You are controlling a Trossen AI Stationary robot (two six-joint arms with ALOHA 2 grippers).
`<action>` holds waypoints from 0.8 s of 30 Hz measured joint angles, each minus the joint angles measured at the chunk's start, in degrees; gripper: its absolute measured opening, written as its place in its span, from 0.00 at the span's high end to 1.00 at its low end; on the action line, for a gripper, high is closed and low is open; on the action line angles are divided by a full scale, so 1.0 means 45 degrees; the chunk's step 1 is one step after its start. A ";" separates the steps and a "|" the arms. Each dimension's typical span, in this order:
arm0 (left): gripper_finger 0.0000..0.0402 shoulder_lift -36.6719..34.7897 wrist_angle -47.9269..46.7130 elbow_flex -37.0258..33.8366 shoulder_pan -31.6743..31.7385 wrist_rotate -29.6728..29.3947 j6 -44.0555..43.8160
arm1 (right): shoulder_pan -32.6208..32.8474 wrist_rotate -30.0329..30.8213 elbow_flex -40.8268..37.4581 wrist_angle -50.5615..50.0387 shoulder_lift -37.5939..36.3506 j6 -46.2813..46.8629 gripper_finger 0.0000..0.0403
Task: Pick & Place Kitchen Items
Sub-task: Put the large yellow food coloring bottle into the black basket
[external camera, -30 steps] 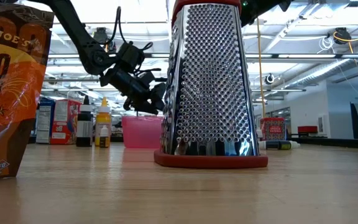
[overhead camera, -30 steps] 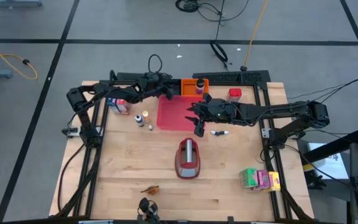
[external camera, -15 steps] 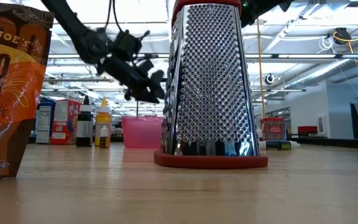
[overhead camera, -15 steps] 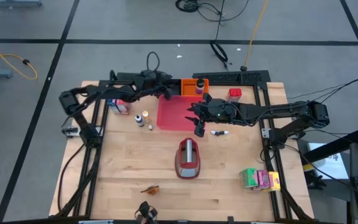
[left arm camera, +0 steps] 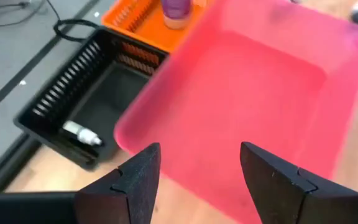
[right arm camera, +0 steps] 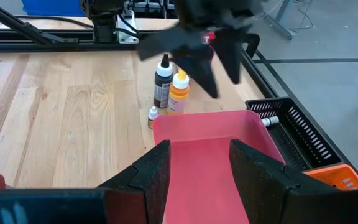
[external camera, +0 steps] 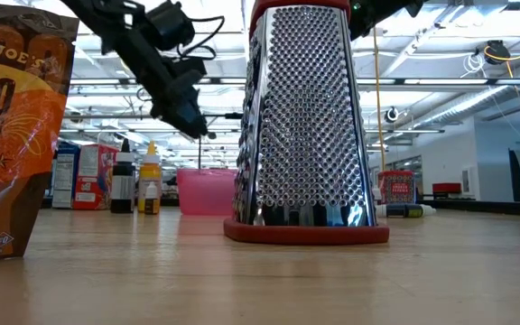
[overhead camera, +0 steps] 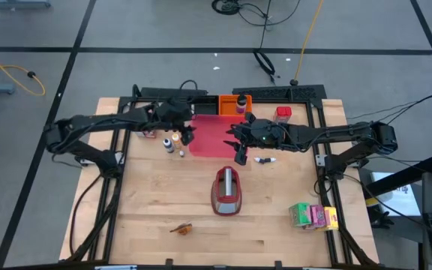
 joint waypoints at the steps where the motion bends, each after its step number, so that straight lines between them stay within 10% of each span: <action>1: 0.44 -0.0142 -0.0380 0.0000 -0.0138 -0.0004 -0.0013 | 0.0000 0.0001 0.0000 -0.0001 0.0000 0.0000 0.61; 24: 0.44 -0.0106 -0.3802 -0.0491 -0.0902 -0.1987 -0.1095 | 0.0000 -0.0004 0.0000 -0.0027 0.0000 -0.0102 0.61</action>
